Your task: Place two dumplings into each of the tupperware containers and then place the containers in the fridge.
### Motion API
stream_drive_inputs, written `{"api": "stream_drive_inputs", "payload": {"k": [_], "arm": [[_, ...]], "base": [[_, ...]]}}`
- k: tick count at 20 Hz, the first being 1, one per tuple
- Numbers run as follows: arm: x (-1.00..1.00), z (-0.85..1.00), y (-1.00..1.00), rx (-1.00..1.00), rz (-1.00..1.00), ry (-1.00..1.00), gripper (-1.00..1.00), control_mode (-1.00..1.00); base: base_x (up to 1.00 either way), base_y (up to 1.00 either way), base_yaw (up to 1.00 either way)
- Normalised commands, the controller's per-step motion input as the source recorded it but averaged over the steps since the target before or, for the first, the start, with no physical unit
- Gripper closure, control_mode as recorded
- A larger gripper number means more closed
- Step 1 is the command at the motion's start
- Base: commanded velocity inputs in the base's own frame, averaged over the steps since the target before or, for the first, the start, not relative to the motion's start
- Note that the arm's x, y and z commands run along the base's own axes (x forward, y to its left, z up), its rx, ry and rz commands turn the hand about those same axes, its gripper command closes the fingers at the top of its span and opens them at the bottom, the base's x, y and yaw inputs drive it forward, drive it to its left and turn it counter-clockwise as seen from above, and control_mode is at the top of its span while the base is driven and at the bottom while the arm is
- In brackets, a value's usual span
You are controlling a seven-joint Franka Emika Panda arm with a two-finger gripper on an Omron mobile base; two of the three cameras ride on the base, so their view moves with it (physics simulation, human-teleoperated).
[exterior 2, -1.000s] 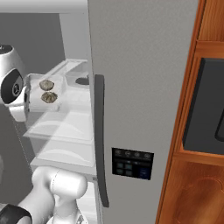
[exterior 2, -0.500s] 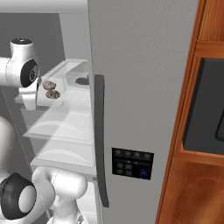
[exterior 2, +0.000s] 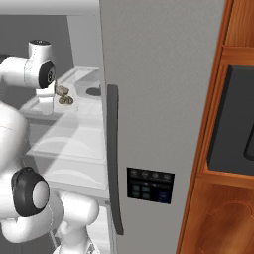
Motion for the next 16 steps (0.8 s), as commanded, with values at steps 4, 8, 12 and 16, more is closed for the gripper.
{"api": "stream_drive_inputs", "payload": {"k": [4, 8, 12, 16], "arm": [[0.57, -0.19, 0.01, 0.00, 0.00, 0.00, 1.00, -1.00], [0.40, 0.00, 0.00, 0.00, 0.00, 0.00, 1.00, -1.00], [0.00, 0.00, 0.00, 0.00, 0.00, 0.01, 1.00, -1.00], [0.00, 0.00, 0.00, 0.00, 0.00, 0.00, -1.00, -1.00]], "base": [[0.00, 0.00, 0.00], [0.00, 0.00, 0.00], [0.00, 0.00, 0.00], [0.00, 0.00, 0.00]]}}
